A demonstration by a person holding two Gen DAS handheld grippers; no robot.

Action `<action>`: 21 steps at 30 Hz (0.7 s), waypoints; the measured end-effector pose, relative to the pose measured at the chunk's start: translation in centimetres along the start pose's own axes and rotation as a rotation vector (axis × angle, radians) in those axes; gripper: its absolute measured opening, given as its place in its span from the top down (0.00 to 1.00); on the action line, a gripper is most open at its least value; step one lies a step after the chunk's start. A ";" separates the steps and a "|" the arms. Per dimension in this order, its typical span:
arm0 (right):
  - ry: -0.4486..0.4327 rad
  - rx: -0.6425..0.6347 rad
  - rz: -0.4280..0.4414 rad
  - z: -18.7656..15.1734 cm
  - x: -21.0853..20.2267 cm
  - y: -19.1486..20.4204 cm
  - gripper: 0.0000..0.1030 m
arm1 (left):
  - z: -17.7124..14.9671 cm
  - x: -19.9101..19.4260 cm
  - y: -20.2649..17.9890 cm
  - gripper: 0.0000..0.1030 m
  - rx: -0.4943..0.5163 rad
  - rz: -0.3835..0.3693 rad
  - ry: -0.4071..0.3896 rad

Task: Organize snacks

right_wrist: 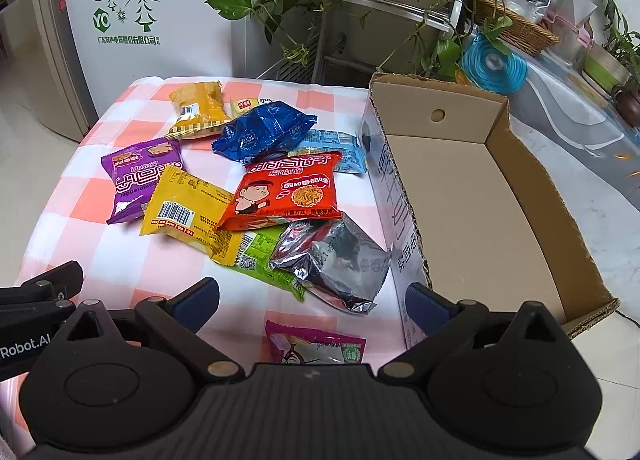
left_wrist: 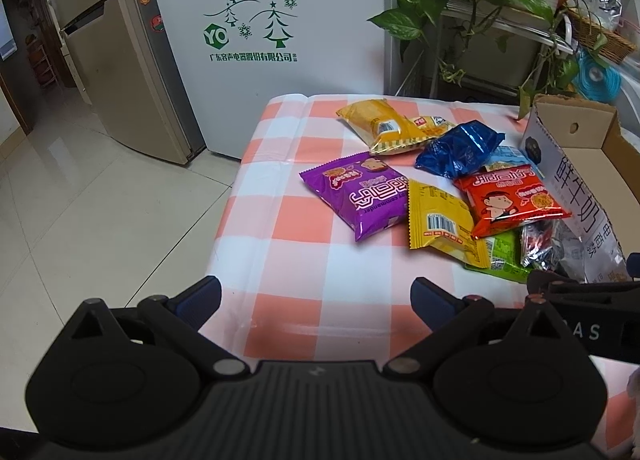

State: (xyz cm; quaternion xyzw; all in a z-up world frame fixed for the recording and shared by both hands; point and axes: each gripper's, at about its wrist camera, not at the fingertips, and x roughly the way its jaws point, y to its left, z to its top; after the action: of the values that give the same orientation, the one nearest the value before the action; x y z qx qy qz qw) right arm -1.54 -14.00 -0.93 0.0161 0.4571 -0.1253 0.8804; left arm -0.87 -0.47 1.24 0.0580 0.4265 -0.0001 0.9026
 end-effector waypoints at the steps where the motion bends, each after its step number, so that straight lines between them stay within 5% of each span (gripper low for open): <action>1: -0.001 0.000 0.000 0.0 0.0 0.0 0.00 | 0.0 0.0 0.0 0.03 -0.001 0.000 0.000; 21: -0.002 -0.003 0.000 -0.1 0.1 0.3 0.01 | 0.0 0.2 0.0 0.04 -0.006 0.014 0.001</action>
State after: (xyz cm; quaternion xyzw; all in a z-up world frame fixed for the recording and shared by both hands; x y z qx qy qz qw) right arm -1.50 -13.72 -1.05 0.0146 0.4565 -0.1245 0.8809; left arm -0.79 -0.49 1.08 0.0583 0.4267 0.0075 0.9025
